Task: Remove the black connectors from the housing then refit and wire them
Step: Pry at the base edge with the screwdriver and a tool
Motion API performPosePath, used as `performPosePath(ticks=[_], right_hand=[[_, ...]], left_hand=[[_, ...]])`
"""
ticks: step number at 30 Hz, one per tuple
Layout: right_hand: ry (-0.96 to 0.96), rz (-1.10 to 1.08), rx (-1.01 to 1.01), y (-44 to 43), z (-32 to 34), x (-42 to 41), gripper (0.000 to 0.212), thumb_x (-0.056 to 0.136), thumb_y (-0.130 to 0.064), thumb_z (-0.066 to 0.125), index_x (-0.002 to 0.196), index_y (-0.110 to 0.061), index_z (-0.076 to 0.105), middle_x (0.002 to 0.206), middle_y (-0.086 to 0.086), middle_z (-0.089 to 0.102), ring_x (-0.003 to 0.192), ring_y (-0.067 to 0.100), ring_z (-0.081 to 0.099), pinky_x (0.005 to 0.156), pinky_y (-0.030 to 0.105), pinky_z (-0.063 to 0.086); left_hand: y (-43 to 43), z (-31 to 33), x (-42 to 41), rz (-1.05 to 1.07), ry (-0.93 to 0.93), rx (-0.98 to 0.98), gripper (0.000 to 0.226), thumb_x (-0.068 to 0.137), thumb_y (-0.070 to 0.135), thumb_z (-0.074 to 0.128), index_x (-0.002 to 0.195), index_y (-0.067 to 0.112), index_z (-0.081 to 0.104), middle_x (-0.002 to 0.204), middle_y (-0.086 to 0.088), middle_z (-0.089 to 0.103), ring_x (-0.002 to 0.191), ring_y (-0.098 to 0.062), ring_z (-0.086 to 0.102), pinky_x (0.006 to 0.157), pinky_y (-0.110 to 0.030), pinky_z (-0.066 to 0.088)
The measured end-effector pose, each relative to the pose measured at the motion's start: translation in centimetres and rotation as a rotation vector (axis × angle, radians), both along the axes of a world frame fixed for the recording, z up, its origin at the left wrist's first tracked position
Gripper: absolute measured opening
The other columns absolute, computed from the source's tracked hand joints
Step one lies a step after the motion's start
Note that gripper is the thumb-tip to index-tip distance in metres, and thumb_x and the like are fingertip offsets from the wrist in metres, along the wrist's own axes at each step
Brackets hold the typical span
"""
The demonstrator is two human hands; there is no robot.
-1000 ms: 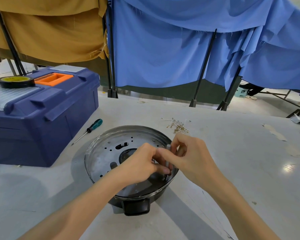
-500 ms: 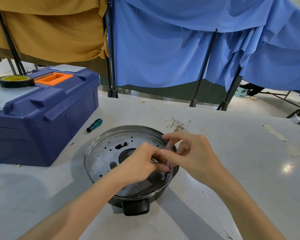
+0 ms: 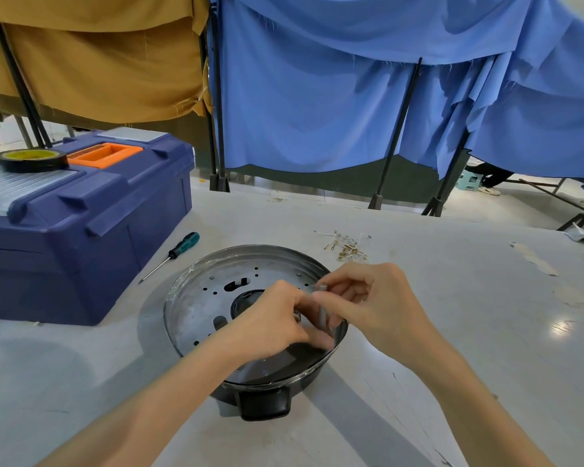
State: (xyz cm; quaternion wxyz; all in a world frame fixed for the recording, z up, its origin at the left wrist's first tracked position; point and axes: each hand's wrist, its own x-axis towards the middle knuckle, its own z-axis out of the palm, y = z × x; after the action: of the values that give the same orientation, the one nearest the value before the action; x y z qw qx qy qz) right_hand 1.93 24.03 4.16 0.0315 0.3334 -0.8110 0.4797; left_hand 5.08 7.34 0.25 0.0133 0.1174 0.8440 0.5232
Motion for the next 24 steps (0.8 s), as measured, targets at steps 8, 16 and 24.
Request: performPosePath(ticks=[8,16,24], right_hand=[[0.064,-0.026,0.089,-0.35,-0.02,-0.07,0.01,0.077,-0.026,0.079,0.084,-0.024,0.071,0.063,-0.007,0.067,0.055,0.002,0.061,0.058,0.01,0.044],[0.044,-0.136,0.024,-0.76,-0.58,0.08,0.022,0.074,-0.02,0.081,0.063,-0.021,0.061,0.051,-0.003,0.062,0.048,0.01,0.059,0.051,0.026,0.05],[0.065,-0.004,0.054,-0.21,-0.18,0.13,0.006,0.079,-0.017,0.076,0.084,-0.019,0.074,0.061,-0.008,0.068,0.056,0.006,0.065,0.061,0.014,0.049]], left_hand=[[0.07,-0.23,-0.25,0.016,-0.005,-0.006,0.018,0.076,0.009,0.077,0.069,0.024,0.071,0.075,-0.001,0.073,0.072,-0.016,0.067,0.079,-0.035,0.052],[0.3,-0.04,0.02,-0.017,0.016,0.031,0.016,0.07,0.019,0.083,0.074,0.029,0.072,0.075,-0.001,0.071,0.07,-0.012,0.064,0.069,-0.019,0.05],[-0.13,-0.25,-0.14,0.023,-0.018,-0.013,0.024,0.077,0.011,0.078,0.064,0.03,0.07,0.076,-0.002,0.074,0.064,-0.006,0.059,0.068,-0.028,0.049]])
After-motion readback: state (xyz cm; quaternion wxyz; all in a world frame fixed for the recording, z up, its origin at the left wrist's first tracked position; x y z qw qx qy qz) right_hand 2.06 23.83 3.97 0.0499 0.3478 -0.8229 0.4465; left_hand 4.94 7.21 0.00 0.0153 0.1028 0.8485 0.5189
